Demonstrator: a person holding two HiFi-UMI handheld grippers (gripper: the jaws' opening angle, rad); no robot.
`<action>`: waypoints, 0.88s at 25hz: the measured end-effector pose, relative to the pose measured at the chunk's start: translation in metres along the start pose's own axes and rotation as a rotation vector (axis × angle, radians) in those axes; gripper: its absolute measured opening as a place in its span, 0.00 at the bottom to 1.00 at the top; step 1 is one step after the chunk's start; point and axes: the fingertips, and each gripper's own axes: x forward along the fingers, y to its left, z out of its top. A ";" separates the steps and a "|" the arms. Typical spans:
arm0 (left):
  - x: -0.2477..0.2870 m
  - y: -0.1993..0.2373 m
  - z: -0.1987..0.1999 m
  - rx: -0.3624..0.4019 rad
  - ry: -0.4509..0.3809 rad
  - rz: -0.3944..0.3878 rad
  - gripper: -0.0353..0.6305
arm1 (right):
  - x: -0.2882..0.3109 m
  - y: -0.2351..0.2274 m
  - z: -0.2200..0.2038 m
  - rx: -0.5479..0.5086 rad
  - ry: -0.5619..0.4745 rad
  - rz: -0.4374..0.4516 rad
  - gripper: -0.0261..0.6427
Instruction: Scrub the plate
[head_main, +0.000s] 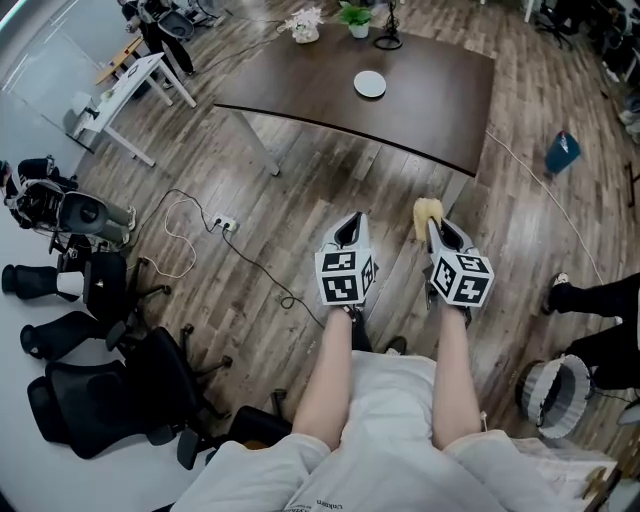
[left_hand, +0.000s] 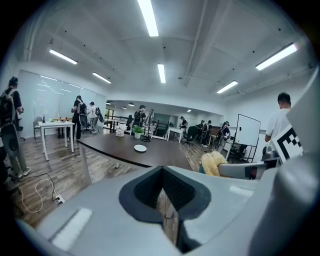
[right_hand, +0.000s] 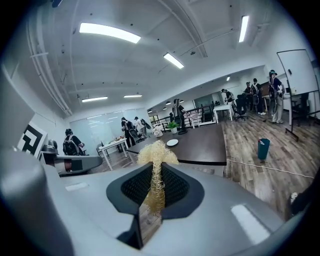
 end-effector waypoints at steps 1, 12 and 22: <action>0.008 -0.001 0.003 0.012 0.001 -0.013 0.06 | 0.004 -0.003 0.004 0.010 -0.006 0.000 0.14; 0.090 0.011 0.072 0.021 -0.002 -0.098 0.05 | 0.064 -0.029 0.059 -0.036 0.030 -0.073 0.15; 0.155 0.051 0.115 0.043 0.054 -0.150 0.06 | 0.143 -0.030 0.098 -0.065 0.064 -0.081 0.15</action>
